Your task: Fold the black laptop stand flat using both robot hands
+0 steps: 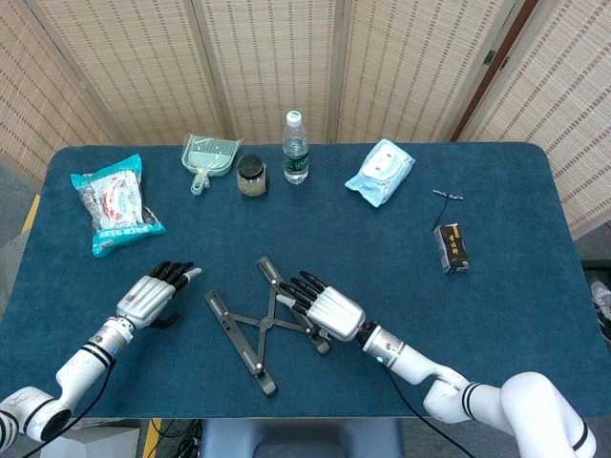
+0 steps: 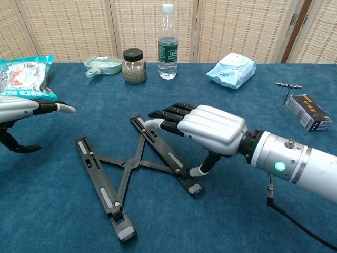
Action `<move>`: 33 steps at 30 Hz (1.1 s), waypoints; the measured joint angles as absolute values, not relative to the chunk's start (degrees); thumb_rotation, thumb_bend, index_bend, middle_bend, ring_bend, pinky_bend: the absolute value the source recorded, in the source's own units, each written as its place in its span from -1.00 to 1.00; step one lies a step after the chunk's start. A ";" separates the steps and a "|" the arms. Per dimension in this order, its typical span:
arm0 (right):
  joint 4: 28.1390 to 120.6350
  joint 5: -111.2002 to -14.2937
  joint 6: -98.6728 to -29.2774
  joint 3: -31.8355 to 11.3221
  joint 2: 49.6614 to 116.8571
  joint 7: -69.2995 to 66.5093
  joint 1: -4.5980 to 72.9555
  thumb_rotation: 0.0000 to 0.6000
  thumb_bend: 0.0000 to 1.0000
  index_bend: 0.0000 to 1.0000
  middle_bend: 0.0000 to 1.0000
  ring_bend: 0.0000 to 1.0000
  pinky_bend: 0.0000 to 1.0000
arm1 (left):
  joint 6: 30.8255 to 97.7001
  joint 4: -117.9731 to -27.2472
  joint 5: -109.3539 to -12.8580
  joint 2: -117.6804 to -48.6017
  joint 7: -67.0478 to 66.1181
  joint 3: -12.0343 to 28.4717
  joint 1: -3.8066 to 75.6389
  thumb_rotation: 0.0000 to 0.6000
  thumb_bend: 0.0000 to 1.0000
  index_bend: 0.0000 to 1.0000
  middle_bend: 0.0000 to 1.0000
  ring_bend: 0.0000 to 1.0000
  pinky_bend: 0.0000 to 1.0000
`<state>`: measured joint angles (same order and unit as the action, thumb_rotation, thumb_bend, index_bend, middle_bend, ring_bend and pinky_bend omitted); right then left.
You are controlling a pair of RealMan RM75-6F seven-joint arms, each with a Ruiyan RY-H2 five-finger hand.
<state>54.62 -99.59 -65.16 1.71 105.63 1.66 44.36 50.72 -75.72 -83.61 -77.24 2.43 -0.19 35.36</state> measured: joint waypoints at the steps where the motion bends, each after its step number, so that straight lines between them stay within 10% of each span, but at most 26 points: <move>1: 55.12 -99.59 -65.21 1.64 105.42 1.99 44.38 1.00 -1.00 -1.00 -1.00 -1.00 -1.00 | 50.64 -75.54 -83.49 -77.52 2.41 -0.12 35.43 1.00 -0.34 -1.00 -1.00 -1.00 -1.00; 33: 60.11 -96.62 -62.30 -0.52 104.29 11.06 45.06 1.00 -1.00 -1.00 -1.00 -1.00 -1.00 | 45.98 -67.84 -80.97 -85.51 5.61 0.85 38.18 1.00 -0.34 -1.00 -1.00 -1.00 -1.00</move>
<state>60.11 -96.62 -62.30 -0.52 104.29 11.06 45.06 45.98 -67.84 -80.97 -85.51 5.61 0.85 38.18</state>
